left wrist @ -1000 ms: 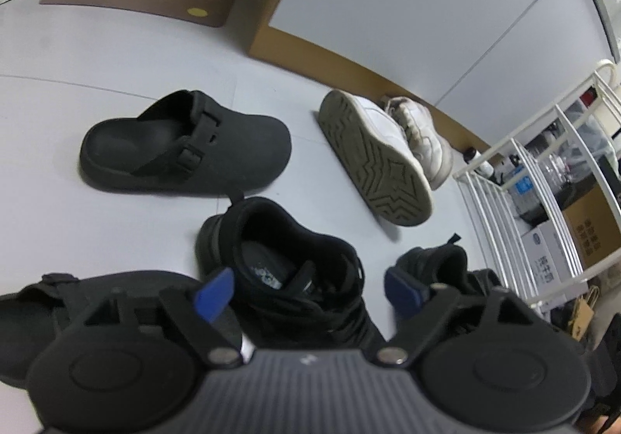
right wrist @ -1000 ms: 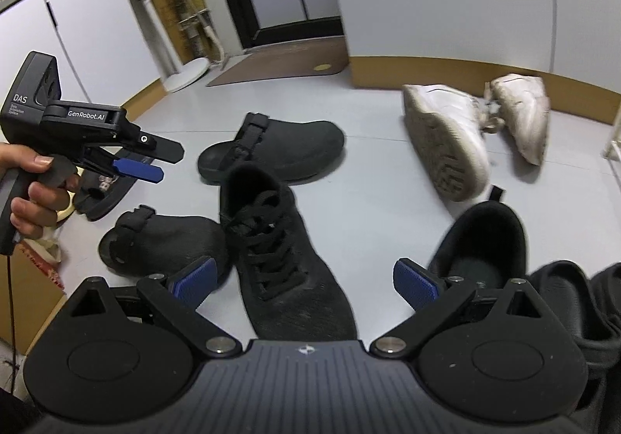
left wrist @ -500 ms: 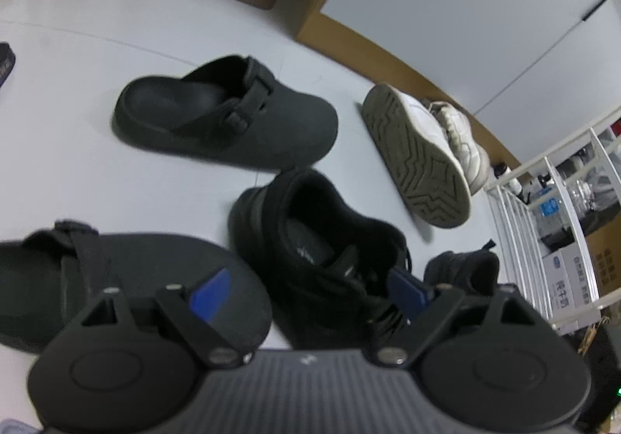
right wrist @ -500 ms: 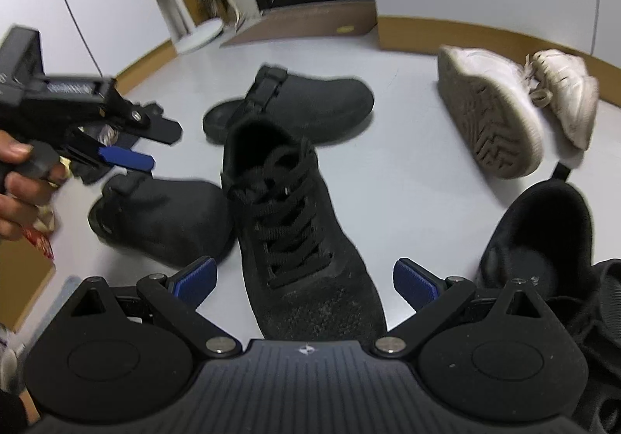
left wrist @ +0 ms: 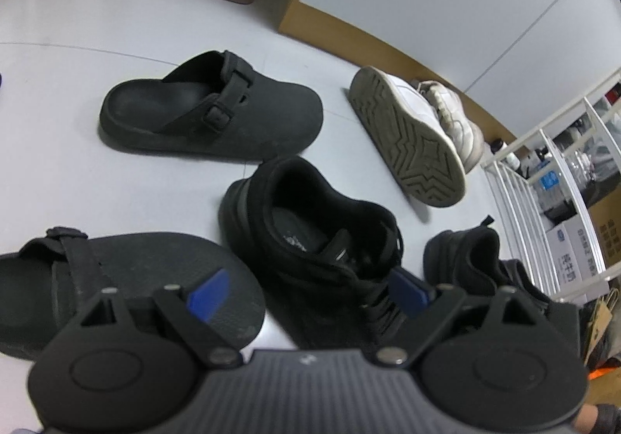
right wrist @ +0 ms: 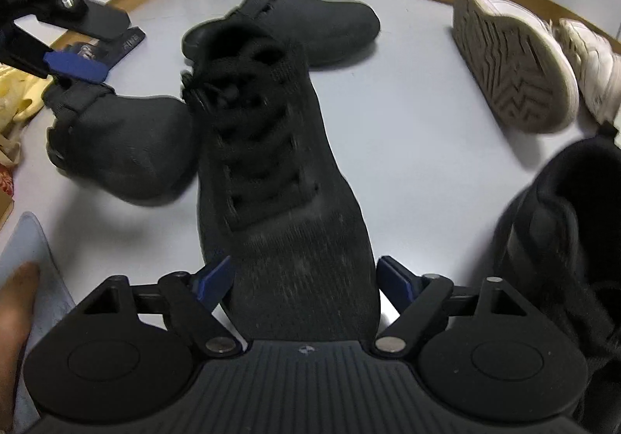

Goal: Organize scattered shoes
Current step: 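Open the left tool while the right tool moves to a black knit sneaker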

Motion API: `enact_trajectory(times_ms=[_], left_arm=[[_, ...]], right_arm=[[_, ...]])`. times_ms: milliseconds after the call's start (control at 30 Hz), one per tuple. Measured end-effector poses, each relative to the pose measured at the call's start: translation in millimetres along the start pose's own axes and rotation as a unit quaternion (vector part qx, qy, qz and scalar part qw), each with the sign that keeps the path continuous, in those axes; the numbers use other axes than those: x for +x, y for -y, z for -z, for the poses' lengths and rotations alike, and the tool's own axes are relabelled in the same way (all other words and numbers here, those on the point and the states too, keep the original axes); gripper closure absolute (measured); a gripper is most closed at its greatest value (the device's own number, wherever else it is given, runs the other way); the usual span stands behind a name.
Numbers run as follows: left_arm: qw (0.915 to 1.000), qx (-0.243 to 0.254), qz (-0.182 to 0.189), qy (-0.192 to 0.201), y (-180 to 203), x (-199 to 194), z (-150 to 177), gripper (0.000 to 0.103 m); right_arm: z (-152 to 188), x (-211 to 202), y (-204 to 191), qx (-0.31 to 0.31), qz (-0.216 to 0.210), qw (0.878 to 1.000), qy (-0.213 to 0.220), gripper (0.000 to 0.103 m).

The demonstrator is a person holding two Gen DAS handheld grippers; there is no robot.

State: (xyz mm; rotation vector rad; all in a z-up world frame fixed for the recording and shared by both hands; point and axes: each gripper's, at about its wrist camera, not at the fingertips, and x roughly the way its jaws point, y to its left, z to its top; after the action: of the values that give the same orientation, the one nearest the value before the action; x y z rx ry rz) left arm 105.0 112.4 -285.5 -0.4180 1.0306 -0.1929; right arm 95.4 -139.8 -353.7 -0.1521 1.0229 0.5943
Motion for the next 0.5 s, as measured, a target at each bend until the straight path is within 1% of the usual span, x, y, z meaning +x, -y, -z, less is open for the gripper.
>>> enact_trajectory(times_ms=[67,167,267,367,500], left_arm=[[1.0,-0.001,-0.003,-0.002,-2,-1,2,0.012],[1.0,-0.003,-0.008,-0.002,-7,-5,3,0.012],[0.9999,-0.004,-0.011,0.001,-12,-11,3,0.011],[0.9999,-0.002,-0.013,0.004,-14,-15,4,0.011],[0.9998,-0.011,-0.014,0.003,-19,-17,7,0.011]], right_arm=[[1,1,-4,-0.012,0.01,1.0,-0.007,0.022],[3,1,-7,-0.014,0.023,1.0,-0.009,0.025],[5,0,-7,-0.005,0.025,1.0,-0.01,0.028],[11,-4,-8,0.002,0.028,1.0,-0.011,0.033],[17,-8,-11,0.022,0.029,0.999,-0.019,0.039]])
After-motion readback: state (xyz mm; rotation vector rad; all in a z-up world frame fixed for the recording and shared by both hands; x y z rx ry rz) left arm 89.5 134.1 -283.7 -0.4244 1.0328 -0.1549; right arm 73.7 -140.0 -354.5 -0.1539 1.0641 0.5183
